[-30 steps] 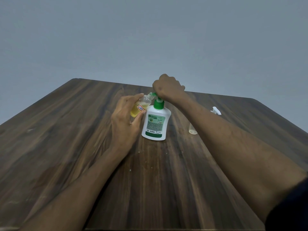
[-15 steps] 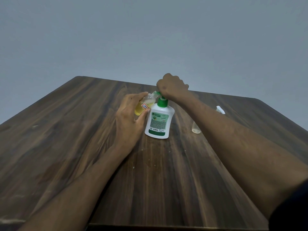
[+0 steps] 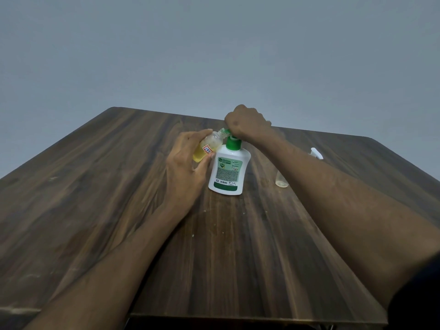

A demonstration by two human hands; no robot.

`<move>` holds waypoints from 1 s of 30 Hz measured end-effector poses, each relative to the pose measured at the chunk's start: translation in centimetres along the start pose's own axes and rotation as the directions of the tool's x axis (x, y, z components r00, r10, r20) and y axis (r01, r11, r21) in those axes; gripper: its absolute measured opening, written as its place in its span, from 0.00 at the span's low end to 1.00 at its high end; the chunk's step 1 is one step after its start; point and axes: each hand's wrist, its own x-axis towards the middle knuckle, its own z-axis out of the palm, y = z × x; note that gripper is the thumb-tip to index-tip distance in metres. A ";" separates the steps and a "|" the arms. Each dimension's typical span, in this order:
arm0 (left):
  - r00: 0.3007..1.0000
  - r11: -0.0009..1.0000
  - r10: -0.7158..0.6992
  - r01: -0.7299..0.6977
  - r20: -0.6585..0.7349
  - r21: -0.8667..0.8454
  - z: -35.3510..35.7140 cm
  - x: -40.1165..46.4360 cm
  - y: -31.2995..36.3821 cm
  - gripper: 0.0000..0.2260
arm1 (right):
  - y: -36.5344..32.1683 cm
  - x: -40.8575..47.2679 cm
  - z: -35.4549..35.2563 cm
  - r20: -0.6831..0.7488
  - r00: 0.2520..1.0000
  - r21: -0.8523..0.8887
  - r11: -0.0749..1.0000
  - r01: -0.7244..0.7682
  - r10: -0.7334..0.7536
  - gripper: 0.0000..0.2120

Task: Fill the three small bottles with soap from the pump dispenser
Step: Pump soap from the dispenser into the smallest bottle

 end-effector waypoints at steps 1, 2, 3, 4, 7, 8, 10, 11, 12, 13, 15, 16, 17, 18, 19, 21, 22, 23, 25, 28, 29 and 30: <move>1.000 1.000 0.001 -0.001 0.000 0.004 0.0 0.0 0.0 0.20 | 0.0 0.0 0.0 -0.006 1.000 -0.012 1.000 0.008 -0.009 0.06; 1.000 1.000 0.000 0.000 0.001 0.007 0.0 0.1 0.0 0.20 | 0.1 0.1 0.1 -0.014 1.000 -0.015 1.000 0.013 -0.013 0.06; 1.000 1.000 -0.002 0.002 0.002 0.008 0.0 0.1 0.0 0.20 | 0.1 0.1 0.0 -0.017 1.000 -0.013 1.000 0.012 -0.013 0.06; 1.000 1.000 -0.004 0.004 0.001 0.008 0.0 0.1 0.0 0.20 | 0.0 0.1 0.0 -0.009 1.000 -0.010 1.000 0.009 -0.009 0.06; 1.000 1.000 0.003 -0.003 0.002 0.010 -0.1 0.1 0.0 0.20 | -0.1 0.2 0.0 0.004 1.000 -0.020 1.000 0.018 -0.018 0.06; 1.000 1.000 0.004 -0.004 0.002 0.007 -0.1 0.1 0.1 0.20 | 0.0 0.2 0.0 -0.009 1.000 -0.021 1.000 0.021 -0.022 0.06; 1.000 1.000 -0.003 0.003 0.001 -0.003 -0.1 0.0 0.2 0.20 | 0.2 0.2 0.1 -0.026 0.999 -0.009 1.000 0.018 -0.018 0.06; 1.000 1.000 0.000 0.000 0.002 -0.002 -0.1 0.0 0.2 0.20 | 0.2 0.2 0.2 -0.023 1.000 -0.004 1.000 0.014 -0.014 0.06; 1.000 1.000 0.005 -0.005 0.002 0.000 -0.1 0.0 0.2 0.20 | 0.1 0.3 0.2 -0.016 1.000 -0.010 1.000 0.012 -0.013 0.06; 1.000 1.000 0.007 -0.007 0.000 -0.001 -0.1 0.0 0.2 0.20 | 0.1 0.2 0.1 -0.010 1.000 -0.026 1.000 0.017 -0.018 0.06; 1.000 1.000 0.002 -0.002 -0.004 -0.003 -0.1 0.0 0.1 0.20 | 0.0 0.2 -0.2 -0.013 0.999 -0.036 0.999 0.031 -0.031 0.07; 1.000 1.000 0.001 -0.001 -0.003 -0.001 -0.1 0.0 0.0 0.20 | 0.0 0.3 -0.2 -0.013 0.999 -0.032 0.999 0.031 -0.032 0.07; 1.000 1.000 0.001 -0.001 -0.002 0.002 0.0 0.0 0.0 0.20 | 0.0 0.4 -0.1 -0.011 1.000 -0.027 0.999 0.026 -0.027 0.07; 1.000 1.000 0.003 -0.003 0.002 0.005 0.0 0.0 0.0 0.19 | 0.0 0.4 0.0 -0.005 1.000 -0.021 1.000 0.019 -0.019 0.07; 1.000 1.000 0.005 -0.005 0.006 0.009 0.0 0.0 0.0 0.19 | 0.0 0.4 0.1 -0.003 1.000 -0.018 1.000 0.013 -0.013 0.06; 1.000 1.000 0.009 -0.009 0.009 0.017 0.0 0.0 -0.1 0.19 | -0.1 0.4 0.2 -0.004 1.000 -0.021 1.000 0.009 -0.009 0.06; 1.000 1.000 0.012 -0.013 0.011 0.018 0.0 0.0 -0.1 0.19 | -0.1 0.4 0.0 -0.006 1.000 -0.020 1.000 0.008 -0.008 0.06; 1.000 1.000 0.015 -0.015 0.012 0.018 0.1 0.0 -0.2 0.19 | -0.1 0.4 -0.1 -0.005 1.000 -0.015 1.000 0.007 -0.008 0.05; 1.000 1.000 0.017 -0.017 0.006 0.014 0.1 0.1 -0.2 0.19 | 0.0 0.6 -0.2 -0.003 1.000 0.015 1.000 0.009 -0.009 0.05; 1.000 1.000 0.017 -0.018 0.001 0.013 0.1 0.1 -0.2 0.19 | 0.1 1.0 -0.2 0.000 1.000 0.042 0.999 0.020 -0.020 0.03; 1.000 1.000 0.016 -0.016 0.004 0.013 0.2 0.1 -0.3 0.20 | 0.1 1.1 -0.2 -0.001 1.000 0.044 0.999 0.023 -0.023 0.04; 1.000 1.000 0.017 -0.017 0.008 0.014 0.2 0.1 -0.3 0.20 | 0.1 1.2 -0.2 -0.002 1.000 0.048 0.999 0.023 -0.023 0.06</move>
